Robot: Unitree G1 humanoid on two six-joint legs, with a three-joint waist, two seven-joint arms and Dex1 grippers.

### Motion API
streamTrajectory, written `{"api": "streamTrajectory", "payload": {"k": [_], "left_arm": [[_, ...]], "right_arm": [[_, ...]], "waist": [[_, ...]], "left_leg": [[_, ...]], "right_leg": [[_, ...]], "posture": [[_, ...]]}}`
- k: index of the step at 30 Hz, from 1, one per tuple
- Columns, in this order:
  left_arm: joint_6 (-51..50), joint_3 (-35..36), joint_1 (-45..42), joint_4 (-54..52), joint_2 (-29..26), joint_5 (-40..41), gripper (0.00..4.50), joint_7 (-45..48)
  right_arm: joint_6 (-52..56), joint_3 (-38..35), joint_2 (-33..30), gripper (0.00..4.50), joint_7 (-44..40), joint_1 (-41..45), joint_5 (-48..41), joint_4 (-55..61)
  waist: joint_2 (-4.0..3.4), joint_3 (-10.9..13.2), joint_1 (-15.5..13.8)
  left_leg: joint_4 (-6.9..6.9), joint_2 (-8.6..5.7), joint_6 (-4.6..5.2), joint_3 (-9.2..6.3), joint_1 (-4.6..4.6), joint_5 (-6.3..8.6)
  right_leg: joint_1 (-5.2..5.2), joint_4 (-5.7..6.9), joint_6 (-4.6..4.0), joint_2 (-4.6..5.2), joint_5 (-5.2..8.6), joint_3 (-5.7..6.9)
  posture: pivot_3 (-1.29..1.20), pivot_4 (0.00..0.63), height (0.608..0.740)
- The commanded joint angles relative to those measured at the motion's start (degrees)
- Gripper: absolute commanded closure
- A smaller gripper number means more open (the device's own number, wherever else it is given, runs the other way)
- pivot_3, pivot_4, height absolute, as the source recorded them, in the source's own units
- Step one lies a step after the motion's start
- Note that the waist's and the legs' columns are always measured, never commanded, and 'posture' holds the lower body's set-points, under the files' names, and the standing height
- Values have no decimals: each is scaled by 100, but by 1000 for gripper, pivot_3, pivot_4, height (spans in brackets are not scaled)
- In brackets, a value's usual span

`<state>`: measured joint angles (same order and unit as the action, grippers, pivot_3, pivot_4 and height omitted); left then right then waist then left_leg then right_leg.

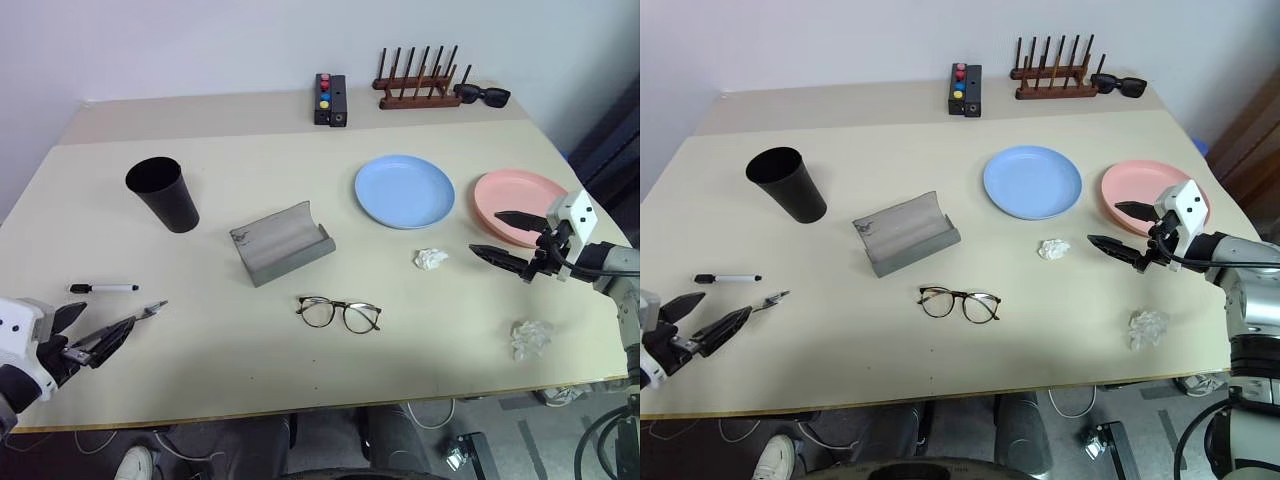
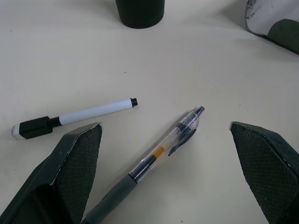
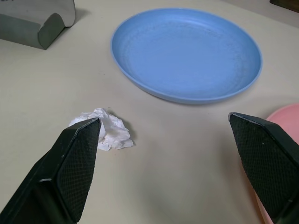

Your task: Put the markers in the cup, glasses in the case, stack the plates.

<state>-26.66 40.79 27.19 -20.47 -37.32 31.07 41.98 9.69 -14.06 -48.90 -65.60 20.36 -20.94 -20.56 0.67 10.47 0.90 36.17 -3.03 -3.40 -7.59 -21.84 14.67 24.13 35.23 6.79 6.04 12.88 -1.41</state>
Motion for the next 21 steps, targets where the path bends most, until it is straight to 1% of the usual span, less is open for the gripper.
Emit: {"api": "streamTrajectory", "payload": {"k": [1,15,21], "left_arm": [[64,55,-10,-169,-12,10,40,-33],[27,38,15,-321,4,18,40,-103],[27,-80,-148,-196,-109,-48,40,-63]], "right_arm": [[-35,-89,-94,0,-1,52,-33,134],[49,21,-20,0,-10,97,-42,284],[223,131,164,0,125,163,-181,849]], "waist": [[0,0,-1],[0,0,0],[0,0,1]], "left_leg": [[0,0,0,0,0,0],[0,0,0,0,0,0],[-1,0,0,0,2,0]], "right_leg": [[0,0,0,0,0,0],[0,0,0,0,0,0],[0,1,0,0,0,0]], "posture": [[0,150,732],[0,150,732],[0,150,732]]}}
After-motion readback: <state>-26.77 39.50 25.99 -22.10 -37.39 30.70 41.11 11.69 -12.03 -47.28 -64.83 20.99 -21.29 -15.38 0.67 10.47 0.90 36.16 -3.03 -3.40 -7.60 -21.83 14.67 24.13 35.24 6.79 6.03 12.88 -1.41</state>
